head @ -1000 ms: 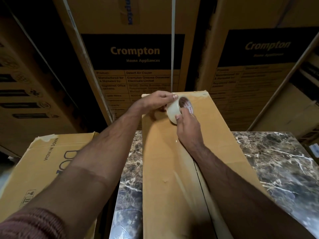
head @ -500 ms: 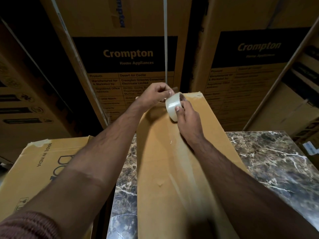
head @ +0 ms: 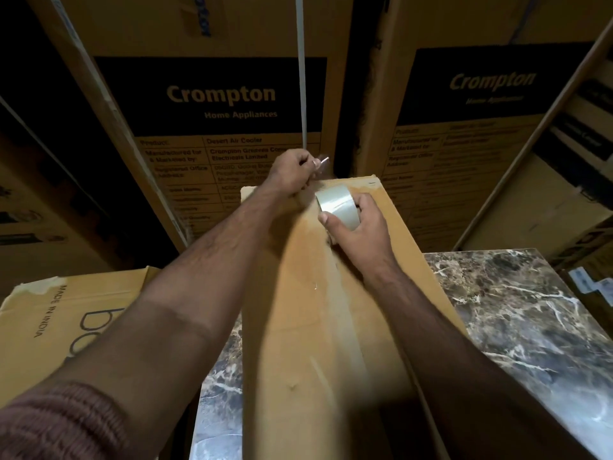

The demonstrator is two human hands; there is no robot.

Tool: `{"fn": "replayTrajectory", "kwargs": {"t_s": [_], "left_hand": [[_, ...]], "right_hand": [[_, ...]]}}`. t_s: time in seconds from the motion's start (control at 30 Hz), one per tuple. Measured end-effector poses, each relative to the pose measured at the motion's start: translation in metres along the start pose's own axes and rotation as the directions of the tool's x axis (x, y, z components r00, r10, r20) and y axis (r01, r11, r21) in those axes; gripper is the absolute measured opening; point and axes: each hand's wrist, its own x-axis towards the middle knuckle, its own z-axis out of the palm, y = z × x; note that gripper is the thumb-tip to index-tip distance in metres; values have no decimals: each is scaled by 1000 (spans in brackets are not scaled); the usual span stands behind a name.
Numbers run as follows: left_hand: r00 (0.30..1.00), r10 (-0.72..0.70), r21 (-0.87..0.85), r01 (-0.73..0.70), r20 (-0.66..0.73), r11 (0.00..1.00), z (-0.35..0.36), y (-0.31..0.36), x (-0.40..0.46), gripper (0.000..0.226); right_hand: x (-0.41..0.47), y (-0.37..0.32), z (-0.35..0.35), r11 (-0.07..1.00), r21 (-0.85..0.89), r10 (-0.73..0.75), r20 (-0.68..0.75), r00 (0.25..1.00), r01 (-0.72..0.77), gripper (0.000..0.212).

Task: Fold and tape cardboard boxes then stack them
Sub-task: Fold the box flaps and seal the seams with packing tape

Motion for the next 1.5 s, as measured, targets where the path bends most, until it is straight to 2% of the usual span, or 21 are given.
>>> {"fn": "replayTrajectory", "kwargs": {"t_s": [0.07,0.17,0.23,0.3,0.37,0.43,0.5,0.67,0.83,1.03,1.13,1.23,1.33,1.5], "left_hand": [[999,-35,15,36,-22,999,10,-7,4,27],[992,-94,-21,92,-80,996,9,-11,10,22],[996,-77,-24,77,-37,997,8,-9,13,21],[998,-56,25,57,-20,998,11,-10,17,22],[995,-82,44,84,-57,995,11,-16,23,24],[988,-114,57,121,-108,991,9,-21,30,24],[988,-103,85,113,-113,990,7,-20,36,24],[986,-138,62,144,-94,988,0,-19,47,21],[996,-82,21,83,-42,996,8,-20,53,21],[996,-32,-68,26,-79,997,2,-15,63,27],[998,-21,-112,14,-64,994,7,-18,64,26],[995,-66,-27,64,-75,998,6,-34,60,22],[995,-76,58,80,-66,995,4,-38,64,21],[997,-81,116,83,-15,990,7,-36,63,16]], "right_hand": [[1,7,-4,1000,-20,21,40,999,-20,44],[7,18,-7,984,-176,28,103,994,-10,44],[8,21,-8,978,-207,34,97,995,-13,45],[7,17,-7,985,-171,11,82,997,3,44],[5,8,-3,998,-62,-5,79,997,10,41],[3,4,2,998,63,-19,91,996,13,33],[1,7,1,993,118,-37,88,995,27,25],[-1,20,-6,999,35,-40,189,981,34,22],[8,13,-8,979,197,-79,98,992,59,15],[19,-6,-3,944,293,-169,36,985,151,33],[29,-10,-1,947,280,-182,51,982,161,38],[23,-2,10,961,269,-110,130,985,72,33],[14,12,9,955,297,-29,128,991,-11,24],[11,18,10,966,260,-36,161,986,-7,24]]}}
